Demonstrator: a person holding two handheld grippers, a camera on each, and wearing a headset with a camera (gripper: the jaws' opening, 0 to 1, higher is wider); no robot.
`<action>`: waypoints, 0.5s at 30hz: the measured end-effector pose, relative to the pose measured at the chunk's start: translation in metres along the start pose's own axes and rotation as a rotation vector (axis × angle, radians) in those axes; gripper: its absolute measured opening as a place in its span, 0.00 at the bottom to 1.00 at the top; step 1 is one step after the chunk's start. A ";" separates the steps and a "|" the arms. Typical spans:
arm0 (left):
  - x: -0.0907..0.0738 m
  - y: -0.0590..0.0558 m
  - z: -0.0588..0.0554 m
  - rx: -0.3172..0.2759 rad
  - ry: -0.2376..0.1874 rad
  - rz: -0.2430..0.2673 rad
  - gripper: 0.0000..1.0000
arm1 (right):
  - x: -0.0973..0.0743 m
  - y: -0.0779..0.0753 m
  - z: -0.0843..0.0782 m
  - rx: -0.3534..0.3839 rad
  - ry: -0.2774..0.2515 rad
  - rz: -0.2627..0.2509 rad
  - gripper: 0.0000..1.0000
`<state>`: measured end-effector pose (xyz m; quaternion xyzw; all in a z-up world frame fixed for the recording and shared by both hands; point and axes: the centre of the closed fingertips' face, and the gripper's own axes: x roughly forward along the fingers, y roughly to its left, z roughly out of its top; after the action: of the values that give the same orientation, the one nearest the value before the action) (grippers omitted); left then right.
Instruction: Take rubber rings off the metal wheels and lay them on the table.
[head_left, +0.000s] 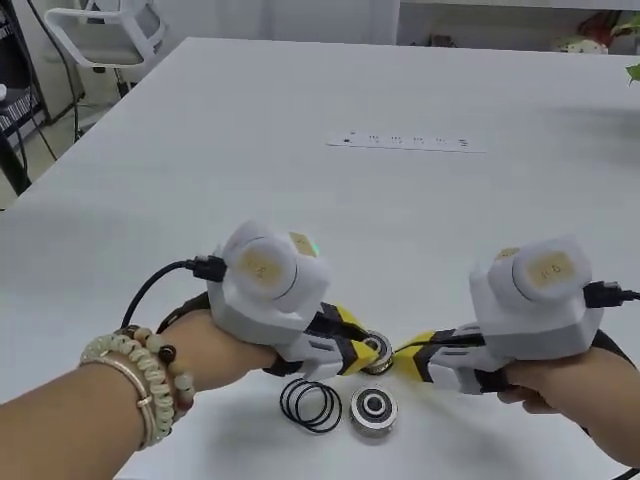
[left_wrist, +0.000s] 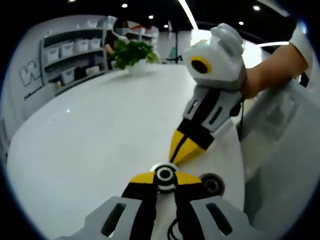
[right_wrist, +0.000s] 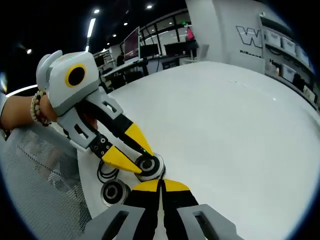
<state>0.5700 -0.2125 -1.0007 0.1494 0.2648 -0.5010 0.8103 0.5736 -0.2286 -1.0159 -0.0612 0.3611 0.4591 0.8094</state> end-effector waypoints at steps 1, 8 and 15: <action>0.000 0.000 0.000 0.003 0.001 0.001 0.14 | -0.001 0.001 0.002 0.016 -0.010 0.011 0.00; 0.000 0.001 -0.001 0.008 0.008 0.003 0.13 | -0.002 0.007 0.009 0.078 -0.037 0.033 0.00; 0.000 0.001 -0.002 0.011 0.012 0.005 0.13 | -0.002 0.010 0.012 0.071 -0.033 0.028 0.00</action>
<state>0.5704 -0.2114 -1.0024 0.1573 0.2666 -0.4996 0.8091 0.5711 -0.2193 -1.0032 -0.0196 0.3645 0.4581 0.8105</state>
